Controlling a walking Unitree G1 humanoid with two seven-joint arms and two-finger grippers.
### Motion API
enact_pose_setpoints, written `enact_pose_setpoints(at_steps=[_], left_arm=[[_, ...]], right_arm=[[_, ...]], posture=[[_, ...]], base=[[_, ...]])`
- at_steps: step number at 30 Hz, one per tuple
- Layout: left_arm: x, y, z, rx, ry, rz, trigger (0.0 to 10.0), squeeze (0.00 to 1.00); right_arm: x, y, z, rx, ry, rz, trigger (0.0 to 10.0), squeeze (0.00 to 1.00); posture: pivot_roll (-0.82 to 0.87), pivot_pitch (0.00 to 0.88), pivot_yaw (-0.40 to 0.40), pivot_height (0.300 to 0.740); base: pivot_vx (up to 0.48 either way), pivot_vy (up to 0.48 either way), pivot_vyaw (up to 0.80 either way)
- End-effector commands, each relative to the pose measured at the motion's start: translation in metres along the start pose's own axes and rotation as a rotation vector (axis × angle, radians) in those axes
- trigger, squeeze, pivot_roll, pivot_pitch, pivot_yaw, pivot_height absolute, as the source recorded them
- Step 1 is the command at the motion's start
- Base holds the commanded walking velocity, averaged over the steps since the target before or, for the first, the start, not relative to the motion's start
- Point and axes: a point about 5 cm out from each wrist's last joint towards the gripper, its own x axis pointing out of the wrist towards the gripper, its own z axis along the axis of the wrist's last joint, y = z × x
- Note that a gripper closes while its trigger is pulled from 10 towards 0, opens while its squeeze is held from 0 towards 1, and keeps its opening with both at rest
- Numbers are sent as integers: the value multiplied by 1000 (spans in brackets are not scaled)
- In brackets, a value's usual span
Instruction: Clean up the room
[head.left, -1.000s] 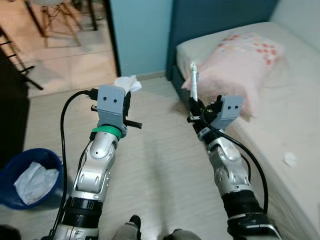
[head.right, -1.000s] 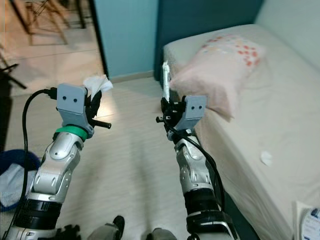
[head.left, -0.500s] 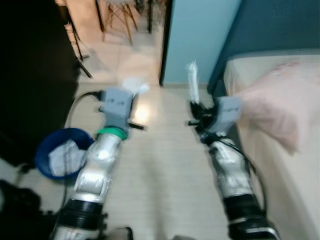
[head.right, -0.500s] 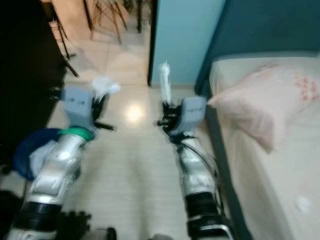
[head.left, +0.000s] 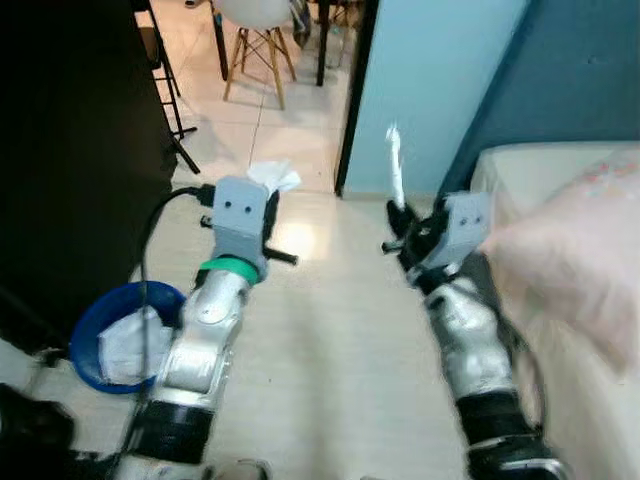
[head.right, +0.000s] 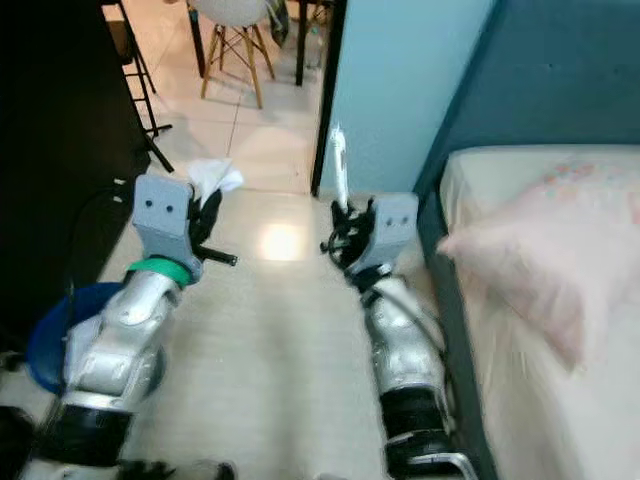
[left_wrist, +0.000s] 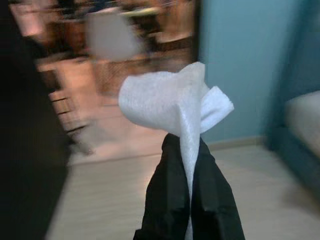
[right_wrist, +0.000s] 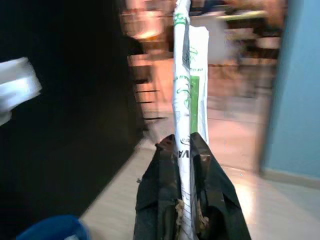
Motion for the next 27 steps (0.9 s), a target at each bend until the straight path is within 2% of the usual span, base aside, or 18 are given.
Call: enact_pose_setpoints(at_steps=[1,10,14,24,27], left_arm=[[-1,-7,-3,-8,11,-22,10000,0],[-1,-7,-3,-11,12,-18,10000,0],[-3,-7,-6,-15,32,-9,10000,0],[-3,-5,-5,-11,31,-9,10000,0],[-3,-4,-6,-2,40,-6,10000,0]], right_arm=[[-5,-8,-4,-11,16,-26,10000,0],[-4,-2,-2,-68,17,80,10000,0],[-5,3,0,-83,22,168,10000,0],[-2,1,2,-73,9,139,10000,0],[-2,0,1,-53,9,113,10000,0]], posture=[[-20,1,-1,740],[-16,0,2,740],[-14,0,5,740],[-11,0,11,740],[-9,5,14,740]], base=[[480,0,763],[443,0,763],[0,0,763],[0,0,704],[0,0,0]])
